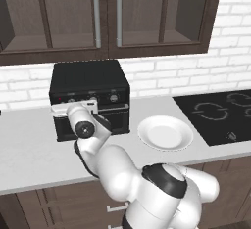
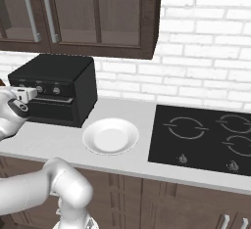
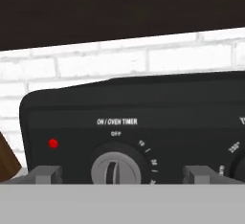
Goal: Pick up the kebab skewer and baguette bread, and place them inside the toaster oven. Close the toaster oven door and start by setting the timer.
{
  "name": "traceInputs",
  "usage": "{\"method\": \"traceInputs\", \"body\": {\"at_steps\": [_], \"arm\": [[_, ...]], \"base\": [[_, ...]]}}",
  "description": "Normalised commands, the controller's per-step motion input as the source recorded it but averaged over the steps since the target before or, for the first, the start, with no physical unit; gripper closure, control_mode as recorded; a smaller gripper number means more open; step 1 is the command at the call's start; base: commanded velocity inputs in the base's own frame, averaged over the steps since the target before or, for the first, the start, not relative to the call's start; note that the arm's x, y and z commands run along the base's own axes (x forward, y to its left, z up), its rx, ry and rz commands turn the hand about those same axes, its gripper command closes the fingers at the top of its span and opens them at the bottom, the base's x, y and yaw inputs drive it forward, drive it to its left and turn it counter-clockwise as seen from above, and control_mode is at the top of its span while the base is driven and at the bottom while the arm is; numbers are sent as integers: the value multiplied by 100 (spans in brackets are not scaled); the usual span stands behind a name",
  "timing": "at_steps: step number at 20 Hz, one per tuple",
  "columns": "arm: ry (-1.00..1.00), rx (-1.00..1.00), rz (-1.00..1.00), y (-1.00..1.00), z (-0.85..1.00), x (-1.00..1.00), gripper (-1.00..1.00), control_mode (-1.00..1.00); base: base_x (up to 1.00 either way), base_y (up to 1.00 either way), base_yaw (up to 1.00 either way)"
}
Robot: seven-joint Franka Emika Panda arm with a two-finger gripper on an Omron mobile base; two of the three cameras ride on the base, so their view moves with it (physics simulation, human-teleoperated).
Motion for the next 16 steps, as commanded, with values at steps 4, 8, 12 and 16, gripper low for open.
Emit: {"method": "traceInputs", "body": {"at_steps": [4, 8, 12, 16], "arm": [[0, 0, -7, 4, 0, 0, -100, -100], [0, 0, -2, 9, 0, 0, -100, -100], [0, 0, 0, 0, 0, 9, -100, -100], [0, 0, 0, -6, 0, 12, -100, -100]], "base": [[0, 0, 0], [0, 0, 0], [0, 0, 0], [0, 0, 0]]}}
